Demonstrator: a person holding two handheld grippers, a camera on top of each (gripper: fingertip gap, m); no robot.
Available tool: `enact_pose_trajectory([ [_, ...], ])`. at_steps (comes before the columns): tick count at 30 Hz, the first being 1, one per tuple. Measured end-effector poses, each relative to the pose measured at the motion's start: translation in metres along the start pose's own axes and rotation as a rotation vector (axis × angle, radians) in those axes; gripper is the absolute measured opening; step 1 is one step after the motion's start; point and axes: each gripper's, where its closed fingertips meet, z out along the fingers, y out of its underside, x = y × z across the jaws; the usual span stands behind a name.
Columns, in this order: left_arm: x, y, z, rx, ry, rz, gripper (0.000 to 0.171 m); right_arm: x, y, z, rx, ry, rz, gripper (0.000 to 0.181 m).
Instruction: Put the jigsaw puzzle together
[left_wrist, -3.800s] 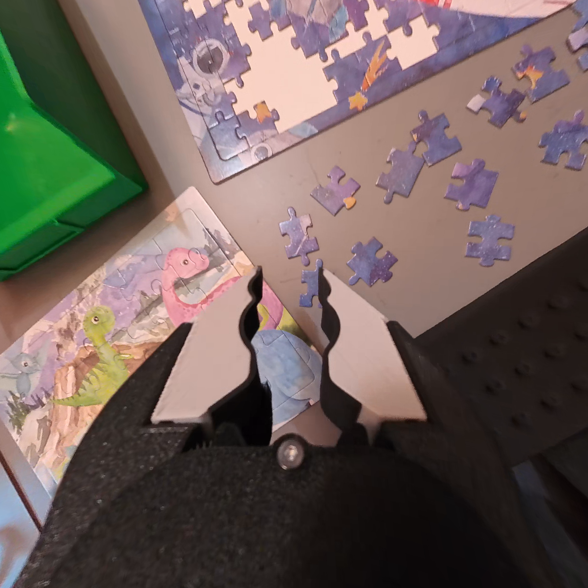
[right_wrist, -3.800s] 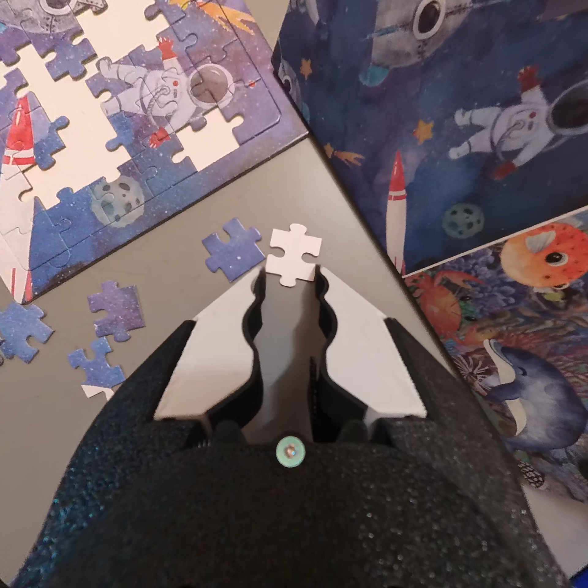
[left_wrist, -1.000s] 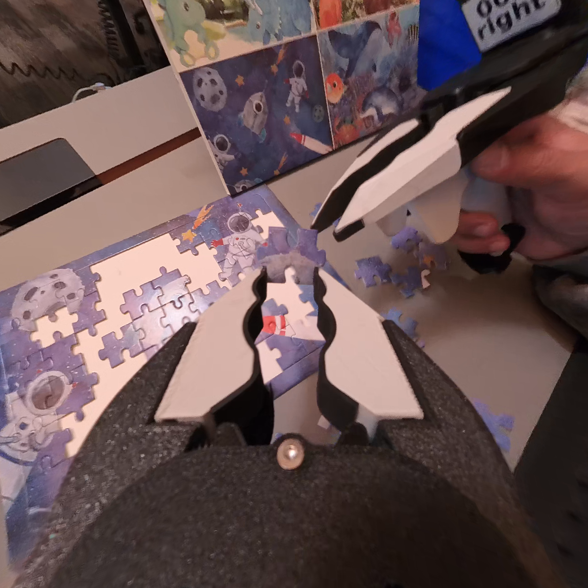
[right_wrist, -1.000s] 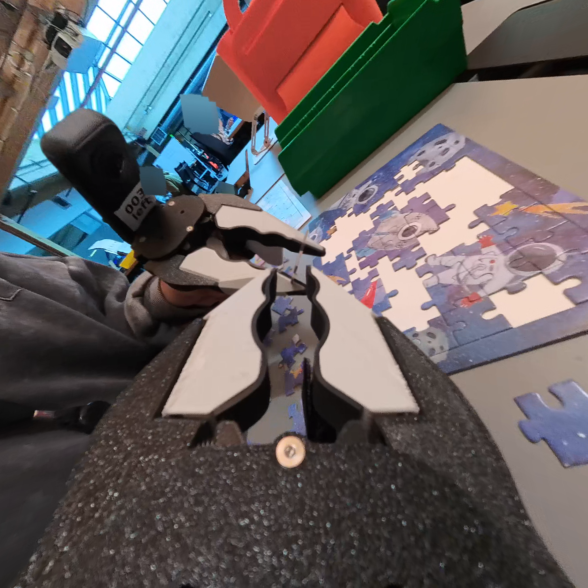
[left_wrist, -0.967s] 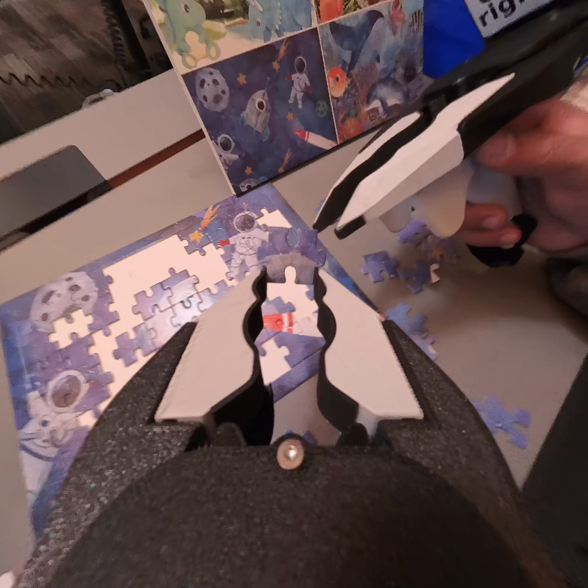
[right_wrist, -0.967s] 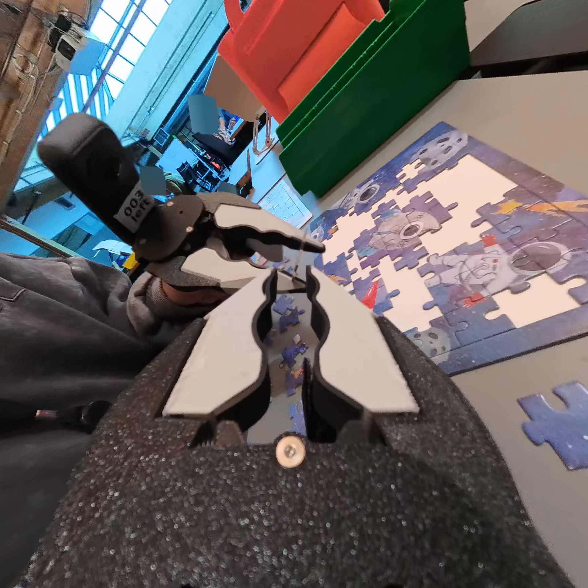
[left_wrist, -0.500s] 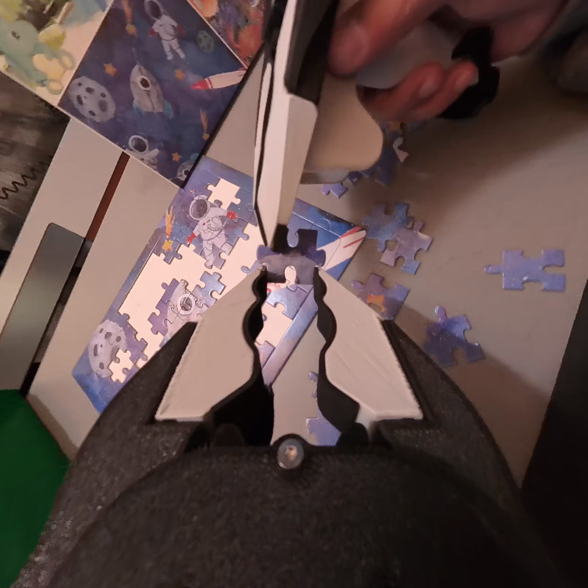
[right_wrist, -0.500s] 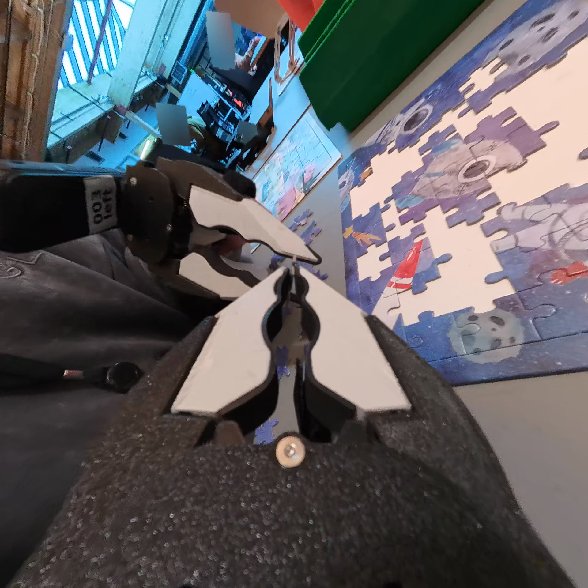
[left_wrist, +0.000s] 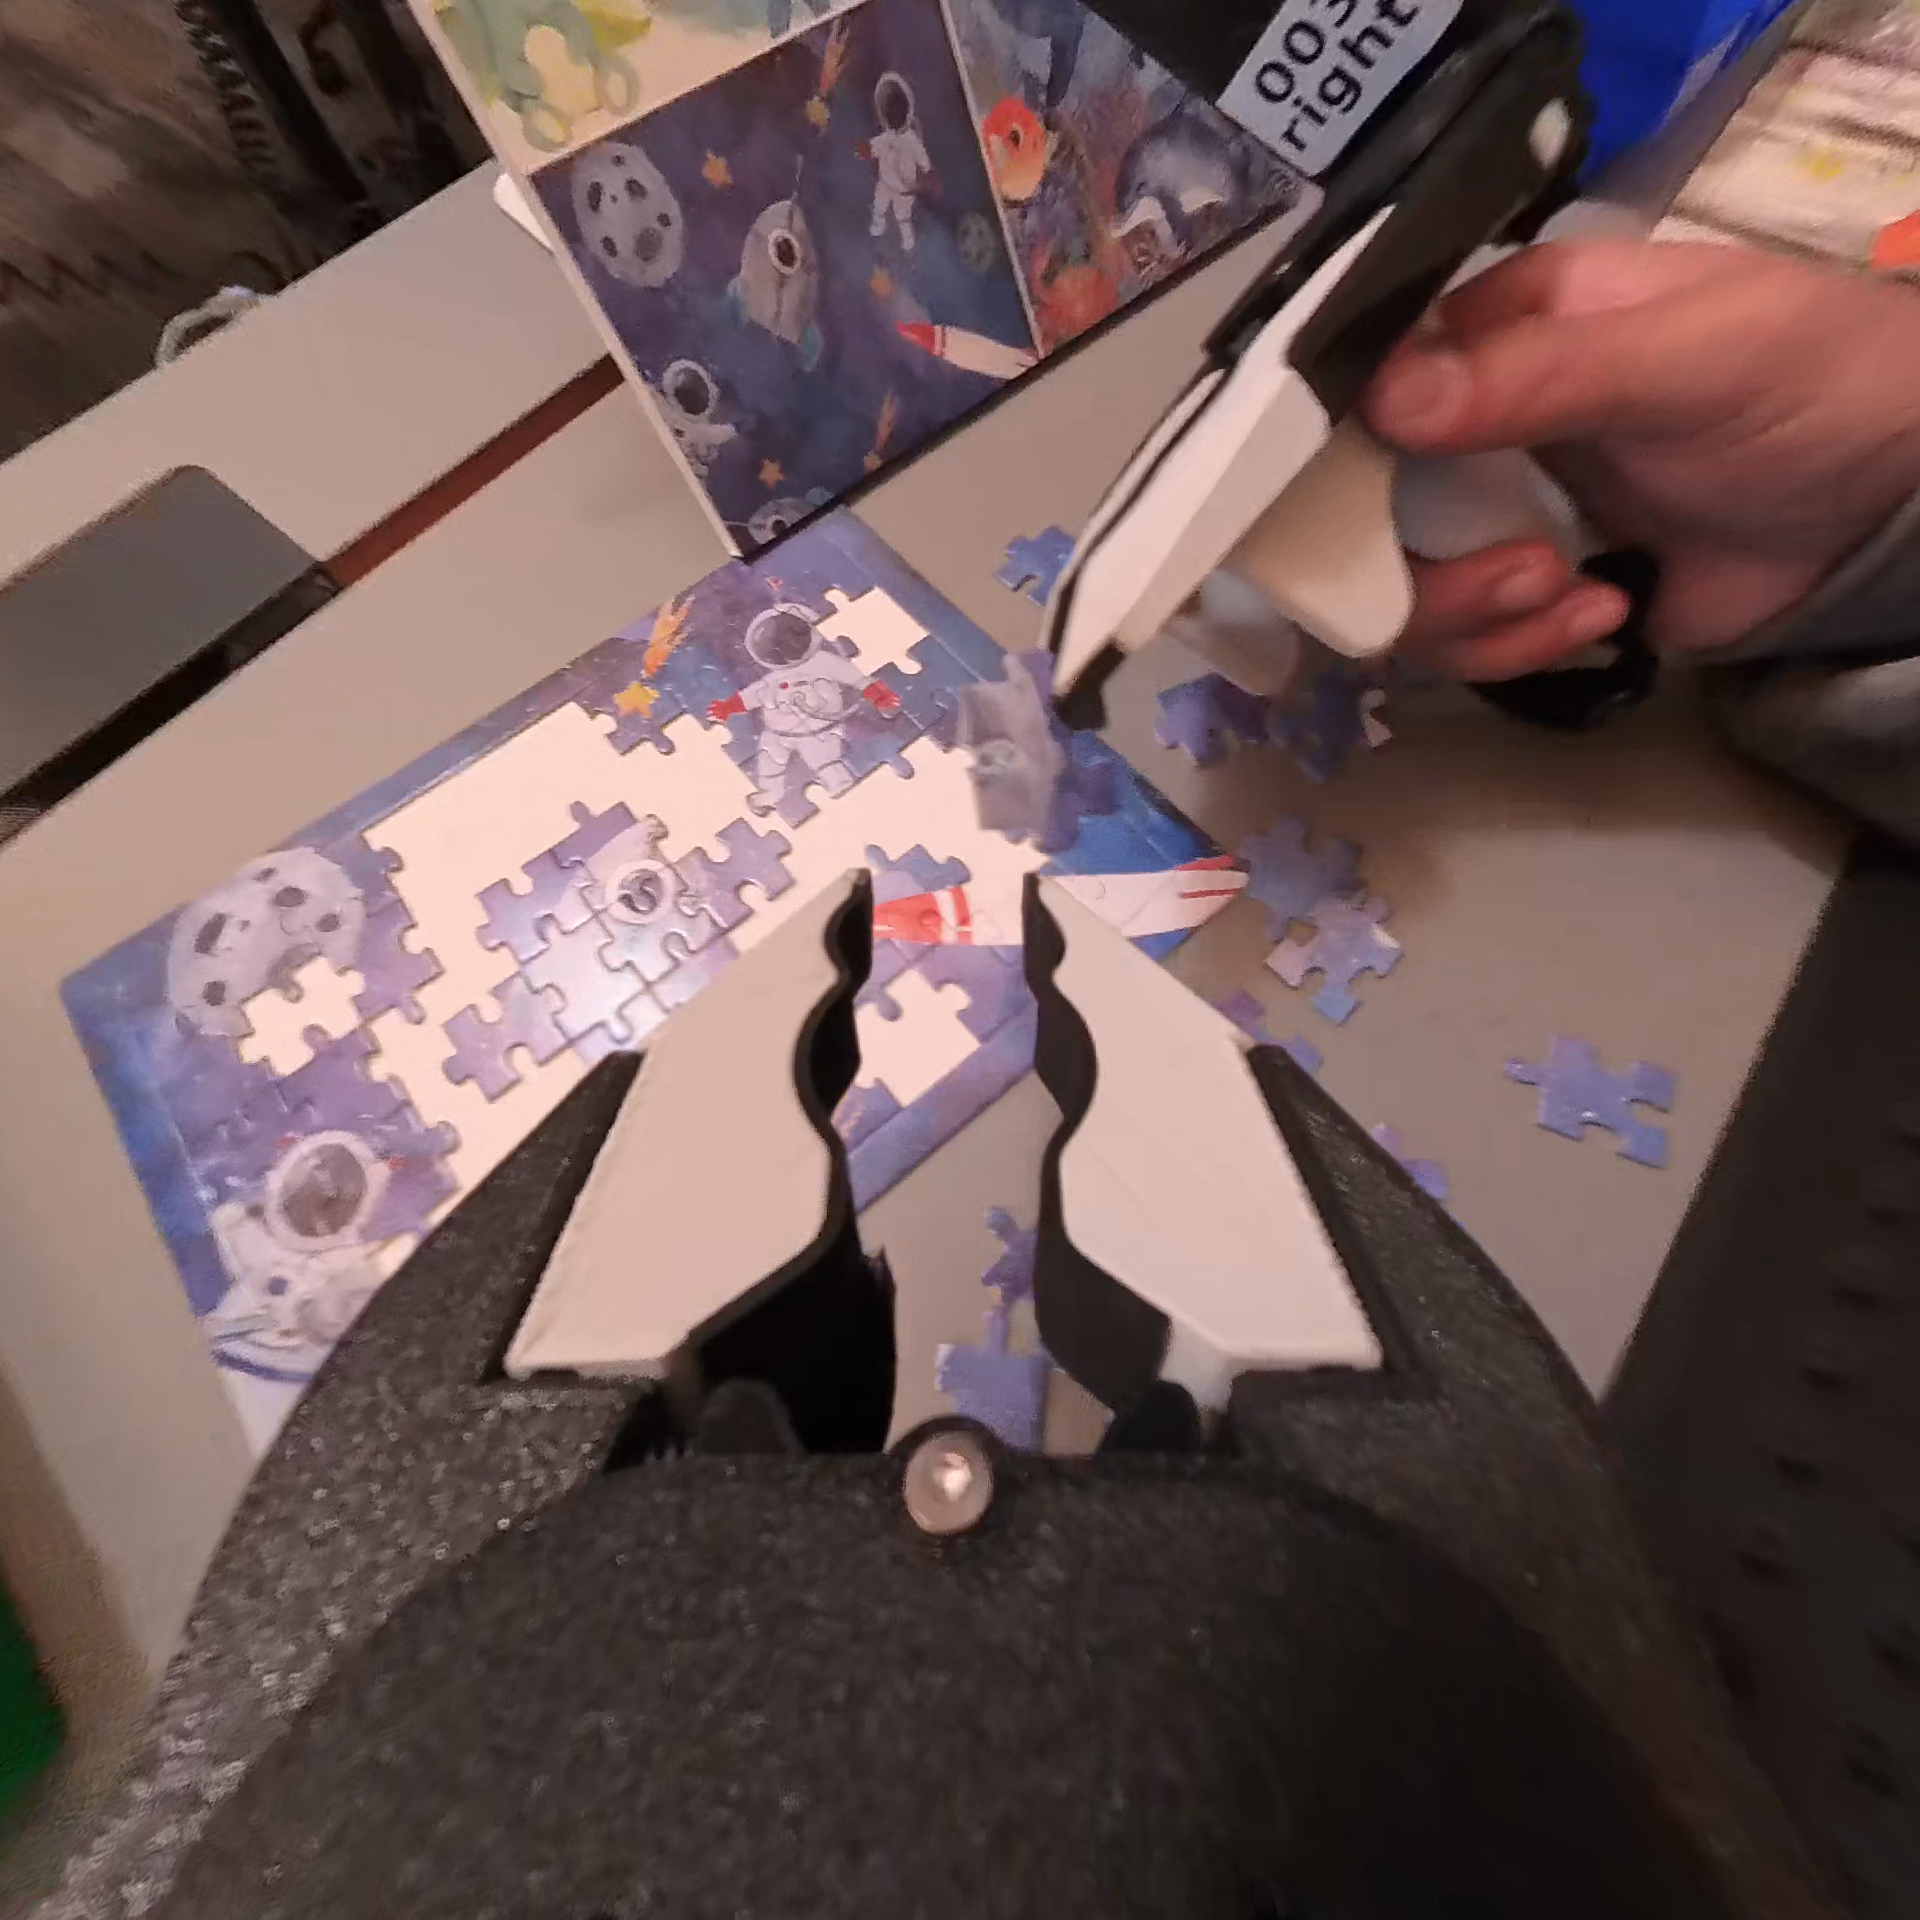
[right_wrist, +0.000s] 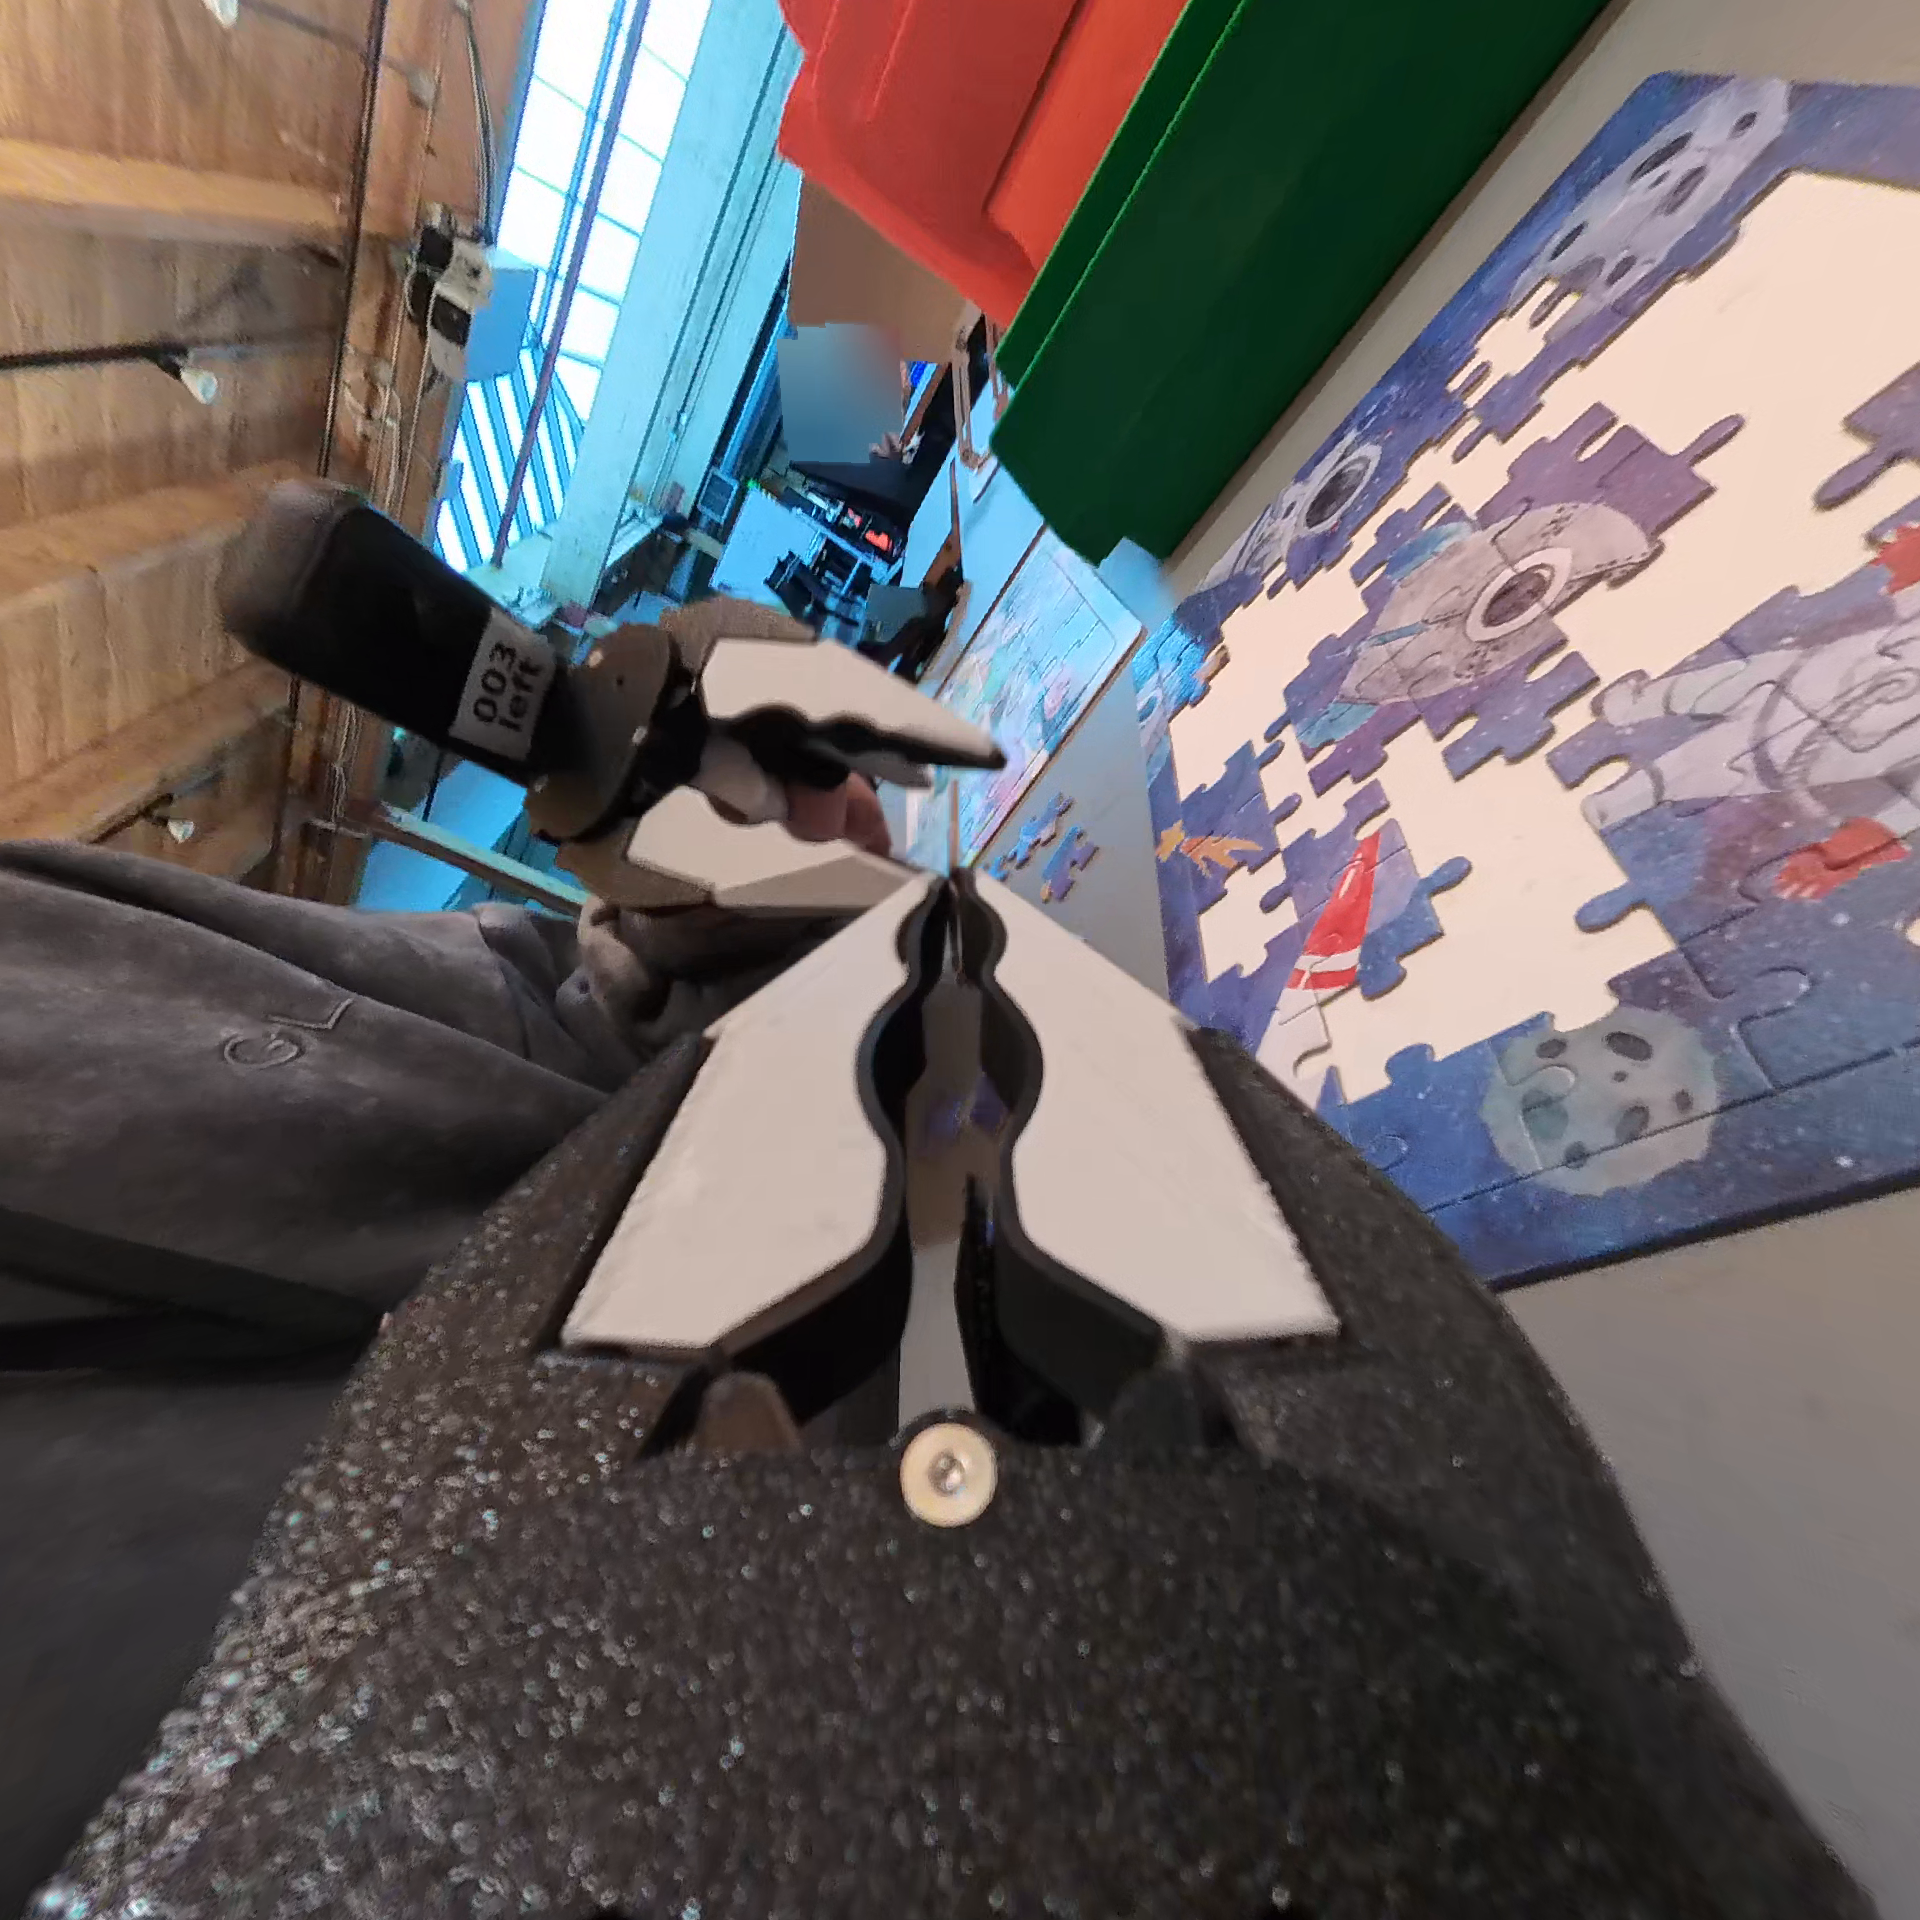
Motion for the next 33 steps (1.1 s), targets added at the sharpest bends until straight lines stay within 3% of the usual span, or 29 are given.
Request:
enact_pose_trajectory([
  [6,0.019,0.006,0.011,-0.024,0.023,-0.006,0.017,-0.004,-0.004,0.003,0.040,-0.040,0.040,0.002],
  [13,-0.015,-0.011,-0.003,0.084,-0.027,-0.189,0.016,-0.006,0.003,0.009,0.012,-0.039,0.034,0.002],
  [20,0.004,-0.017,-0.006,0.198,0.146,-0.462,0.013,-0.011,-0.005,0.008,0.063,-0.061,0.035,0.001],
  [27,0.010,-0.040,-0.022,0.425,0.510,-0.891,0.023,-0.027,-0.017,0.004,0.136,-0.117,-0.021,0.001],
  [29,0.012,-0.045,-0.024,0.452,0.557,-0.917,0.022,-0.029,-0.015,0.007,0.120,-0.116,-0.031,0.001],
  [32,0.012,-0.045,-0.025,0.443,0.528,-0.874,0.001,-0.034,-0.014,0.010,0.118,-0.146,-0.025,0.002],
  [33,0.011,-0.045,-0.026,0.435,0.518,-0.858,0.000,-0.034,-0.013,0.011,0.113,-0.150,-0.018,0.001],
])
